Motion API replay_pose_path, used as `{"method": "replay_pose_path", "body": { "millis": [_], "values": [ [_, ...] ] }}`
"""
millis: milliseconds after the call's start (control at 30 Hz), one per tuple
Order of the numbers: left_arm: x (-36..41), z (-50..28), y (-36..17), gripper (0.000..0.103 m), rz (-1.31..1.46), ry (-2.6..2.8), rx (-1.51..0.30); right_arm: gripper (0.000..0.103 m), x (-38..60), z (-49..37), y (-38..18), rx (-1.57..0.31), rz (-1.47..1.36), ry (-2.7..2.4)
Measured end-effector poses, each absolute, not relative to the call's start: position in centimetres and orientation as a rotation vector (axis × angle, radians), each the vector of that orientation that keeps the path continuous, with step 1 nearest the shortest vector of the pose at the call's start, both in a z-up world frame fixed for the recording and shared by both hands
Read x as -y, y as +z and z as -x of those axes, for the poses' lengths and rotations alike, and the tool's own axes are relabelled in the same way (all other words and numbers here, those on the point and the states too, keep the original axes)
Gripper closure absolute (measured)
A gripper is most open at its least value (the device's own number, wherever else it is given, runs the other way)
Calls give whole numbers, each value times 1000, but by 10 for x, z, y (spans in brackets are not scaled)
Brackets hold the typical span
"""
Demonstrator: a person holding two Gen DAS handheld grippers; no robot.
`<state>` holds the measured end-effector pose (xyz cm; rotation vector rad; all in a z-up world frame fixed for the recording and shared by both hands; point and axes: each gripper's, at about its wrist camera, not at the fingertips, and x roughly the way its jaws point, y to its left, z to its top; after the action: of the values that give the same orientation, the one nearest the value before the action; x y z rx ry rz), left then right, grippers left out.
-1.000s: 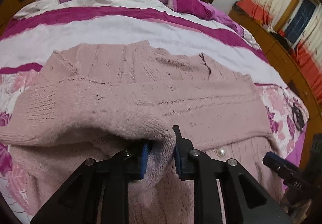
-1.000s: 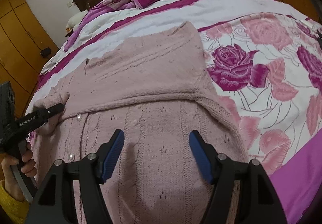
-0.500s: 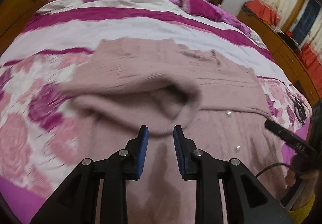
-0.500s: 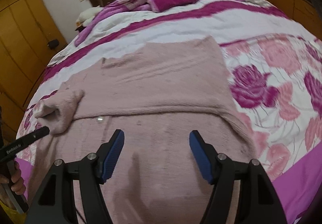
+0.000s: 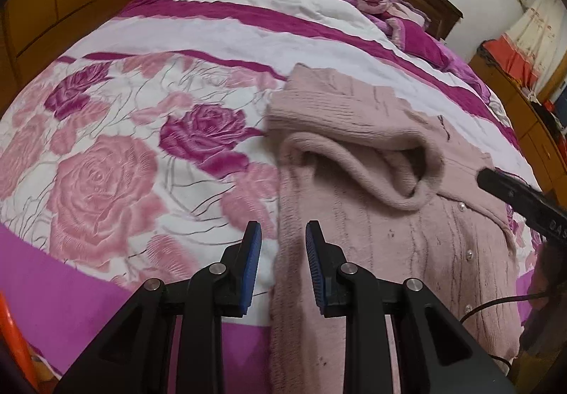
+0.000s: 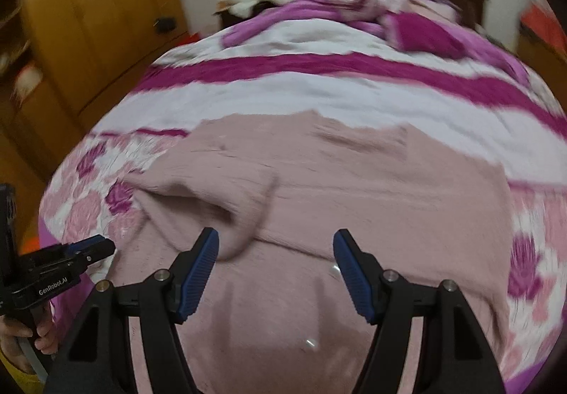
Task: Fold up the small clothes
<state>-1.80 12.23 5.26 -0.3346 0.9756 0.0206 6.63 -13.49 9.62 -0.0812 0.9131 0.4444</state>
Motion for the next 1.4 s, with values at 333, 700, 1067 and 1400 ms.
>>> {"method": "replay_pose_path", "body": {
  "millis": [333, 700, 1067, 1400],
  "values": [
    [-131, 23, 48, 99, 370, 23, -973, 33, 25, -83, 88, -933, 451, 557],
    [-120, 6, 56, 99, 344, -20, -958, 86, -23, -103, 54, -959, 636, 556],
    [-95, -49, 40, 99, 288, -52, -955, 91, 64, -112, 147, -724, 281, 450],
    [-98, -49, 24, 99, 355, -56, -970, 91, 212, -106, 103, -773, -44, 225]
  ]
}}
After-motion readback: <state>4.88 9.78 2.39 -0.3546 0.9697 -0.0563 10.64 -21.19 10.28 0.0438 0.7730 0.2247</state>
